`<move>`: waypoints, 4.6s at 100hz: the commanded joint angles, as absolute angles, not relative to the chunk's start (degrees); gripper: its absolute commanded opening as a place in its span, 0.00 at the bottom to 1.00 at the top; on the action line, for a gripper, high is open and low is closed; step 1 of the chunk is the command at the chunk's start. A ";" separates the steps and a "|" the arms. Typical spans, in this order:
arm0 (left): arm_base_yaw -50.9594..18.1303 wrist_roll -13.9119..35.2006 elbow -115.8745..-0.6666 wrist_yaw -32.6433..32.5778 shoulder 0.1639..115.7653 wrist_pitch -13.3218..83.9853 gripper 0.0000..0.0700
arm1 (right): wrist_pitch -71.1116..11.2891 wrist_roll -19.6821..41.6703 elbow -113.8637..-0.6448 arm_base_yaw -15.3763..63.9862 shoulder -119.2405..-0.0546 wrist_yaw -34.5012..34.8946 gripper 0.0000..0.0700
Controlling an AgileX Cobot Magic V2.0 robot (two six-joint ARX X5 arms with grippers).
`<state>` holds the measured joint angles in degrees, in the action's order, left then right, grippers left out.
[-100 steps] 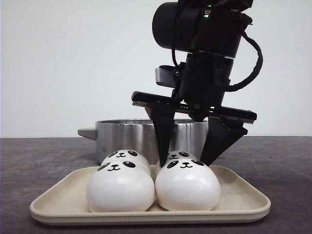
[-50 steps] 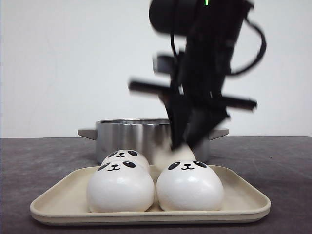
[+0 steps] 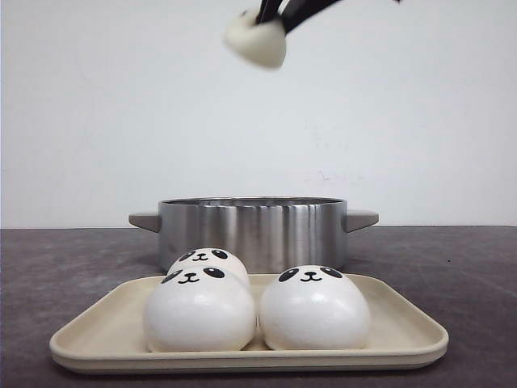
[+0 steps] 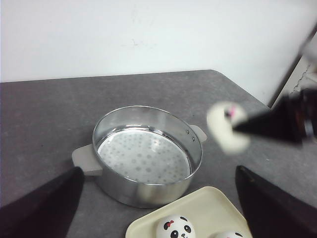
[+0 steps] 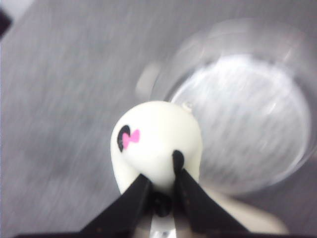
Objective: Steam buns
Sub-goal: 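Carry the bun with the right gripper and lower it into the steamer, then open the right gripper and raise it out of the steamer, then move the left gripper down over the back bun on the tray, then close the left gripper on the bun and lift it, then carry the bun with the left gripper into the steamer and release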
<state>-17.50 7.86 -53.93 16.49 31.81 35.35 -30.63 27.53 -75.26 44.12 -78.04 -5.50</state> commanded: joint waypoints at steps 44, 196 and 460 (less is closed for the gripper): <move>-17.72 7.11 -54.68 16.29 33.32 34.74 0.85 | -31.27 15.35 -96.71 33.08 -109.47 -3.44 0.00; -28.01 20.67 -54.70 19.27 52.12 38.11 0.85 | -43.03 9.69 -104.60 40.58 -86.30 -6.44 0.02; -41.28 20.43 -76.20 0.51 79.07 21.85 0.01 | -52.34 10.00 -104.57 49.10 -65.84 -18.02 0.02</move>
<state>-41.69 24.62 -73.17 1.32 76.49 22.20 -53.23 10.55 -103.68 48.47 -65.28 -18.06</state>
